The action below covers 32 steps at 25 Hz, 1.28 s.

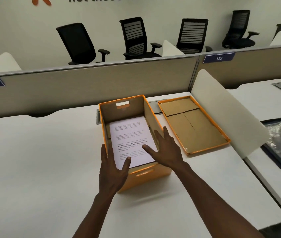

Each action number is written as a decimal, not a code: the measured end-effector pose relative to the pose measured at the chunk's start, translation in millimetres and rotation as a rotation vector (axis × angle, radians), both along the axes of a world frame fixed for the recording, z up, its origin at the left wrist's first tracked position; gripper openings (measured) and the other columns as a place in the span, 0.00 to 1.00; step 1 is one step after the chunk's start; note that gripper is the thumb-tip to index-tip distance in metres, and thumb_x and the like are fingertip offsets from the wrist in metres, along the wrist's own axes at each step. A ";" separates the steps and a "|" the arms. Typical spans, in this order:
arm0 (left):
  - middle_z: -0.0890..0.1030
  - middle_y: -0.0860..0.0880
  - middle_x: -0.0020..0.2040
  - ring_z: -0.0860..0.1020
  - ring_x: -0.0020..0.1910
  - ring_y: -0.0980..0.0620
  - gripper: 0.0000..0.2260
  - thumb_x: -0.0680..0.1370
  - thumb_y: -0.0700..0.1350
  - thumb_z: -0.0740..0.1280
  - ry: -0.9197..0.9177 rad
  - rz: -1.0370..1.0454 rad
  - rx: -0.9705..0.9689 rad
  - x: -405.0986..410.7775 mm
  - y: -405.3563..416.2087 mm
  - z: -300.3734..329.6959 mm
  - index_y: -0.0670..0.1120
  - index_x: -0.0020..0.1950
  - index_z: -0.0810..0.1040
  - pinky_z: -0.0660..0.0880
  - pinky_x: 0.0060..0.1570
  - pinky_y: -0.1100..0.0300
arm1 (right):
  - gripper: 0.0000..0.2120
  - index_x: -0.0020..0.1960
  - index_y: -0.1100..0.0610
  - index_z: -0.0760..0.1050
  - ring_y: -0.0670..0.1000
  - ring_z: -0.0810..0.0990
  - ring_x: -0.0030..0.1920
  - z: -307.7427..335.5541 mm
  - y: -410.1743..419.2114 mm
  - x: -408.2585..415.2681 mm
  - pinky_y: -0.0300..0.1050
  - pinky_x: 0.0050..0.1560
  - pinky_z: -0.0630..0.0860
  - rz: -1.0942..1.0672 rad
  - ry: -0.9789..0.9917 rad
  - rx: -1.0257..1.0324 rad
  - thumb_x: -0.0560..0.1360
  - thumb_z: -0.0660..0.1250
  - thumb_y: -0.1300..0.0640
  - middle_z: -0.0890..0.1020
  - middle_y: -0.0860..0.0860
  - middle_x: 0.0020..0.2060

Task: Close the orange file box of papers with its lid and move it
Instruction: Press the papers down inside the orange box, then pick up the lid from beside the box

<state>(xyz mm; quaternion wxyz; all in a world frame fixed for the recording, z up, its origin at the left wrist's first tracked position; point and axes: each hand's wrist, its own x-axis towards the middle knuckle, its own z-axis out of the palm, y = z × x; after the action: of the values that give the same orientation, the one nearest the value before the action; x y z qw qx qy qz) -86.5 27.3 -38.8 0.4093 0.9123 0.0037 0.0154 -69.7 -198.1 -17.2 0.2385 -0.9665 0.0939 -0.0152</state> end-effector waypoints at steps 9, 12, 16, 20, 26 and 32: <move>0.64 0.50 0.81 0.61 0.80 0.51 0.31 0.76 0.59 0.69 -0.366 -0.093 -0.059 -37.5 -103.8 61.4 0.51 0.78 0.69 0.63 0.75 0.54 | 0.33 0.81 0.53 0.52 0.60 0.50 0.80 -45.0 -135.3 -41.5 0.59 0.74 0.59 -0.028 0.060 -0.271 0.81 0.53 0.39 0.52 0.57 0.81; 0.67 0.55 0.79 0.63 0.79 0.58 0.29 0.76 0.60 0.68 -0.270 -0.285 -0.152 -49.1 -181.1 62.3 0.55 0.76 0.71 0.63 0.74 0.61 | 0.29 0.79 0.55 0.56 0.60 0.54 0.79 -73.0 -175.2 -41.9 0.60 0.74 0.59 0.042 0.205 -0.338 0.81 0.58 0.48 0.60 0.56 0.78; 0.75 0.56 0.72 0.75 0.70 0.57 0.19 0.79 0.55 0.70 0.142 -0.317 -0.370 -44.7 -250.9 34.4 0.64 0.69 0.72 0.76 0.66 0.59 | 0.19 0.68 0.53 0.75 0.58 0.73 0.69 -94.5 -196.9 -42.6 0.58 0.67 0.67 0.087 0.113 -0.310 0.77 0.65 0.57 0.77 0.55 0.68; 0.69 0.49 0.79 0.70 0.75 0.48 0.26 0.82 0.56 0.65 0.555 -0.008 -0.429 -22.5 -280.9 -8.3 0.54 0.79 0.66 0.69 0.72 0.52 | 0.09 0.47 0.50 0.84 0.57 0.82 0.48 -96.7 -206.6 -50.4 0.52 0.47 0.73 0.097 -0.035 -0.301 0.71 0.71 0.62 0.85 0.51 0.47; 0.80 0.40 0.58 0.79 0.57 0.41 0.07 0.82 0.45 0.66 0.809 0.228 -0.623 4.5 -290.4 -29.9 0.42 0.54 0.79 0.78 0.65 0.40 | 0.07 0.46 0.47 0.85 0.53 0.82 0.48 -94.8 -211.6 -80.3 0.53 0.48 0.72 0.172 -0.146 -0.115 0.70 0.73 0.56 0.86 0.46 0.47; 0.83 0.47 0.49 0.83 0.47 0.49 0.10 0.79 0.35 0.70 0.667 0.156 -0.817 -22.9 -288.0 -24.1 0.49 0.54 0.81 0.84 0.44 0.55 | 0.14 0.54 0.49 0.84 0.40 0.82 0.43 -36.0 -230.1 -49.1 0.42 0.45 0.80 0.004 -0.188 0.425 0.70 0.74 0.46 0.86 0.43 0.47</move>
<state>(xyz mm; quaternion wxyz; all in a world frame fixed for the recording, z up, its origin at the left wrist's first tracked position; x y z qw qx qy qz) -109.4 -260.6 -62.8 0.7054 0.6310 0.2070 -0.2478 -118.7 -428.1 -53.2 0.4442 -0.8891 0.0706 -0.0846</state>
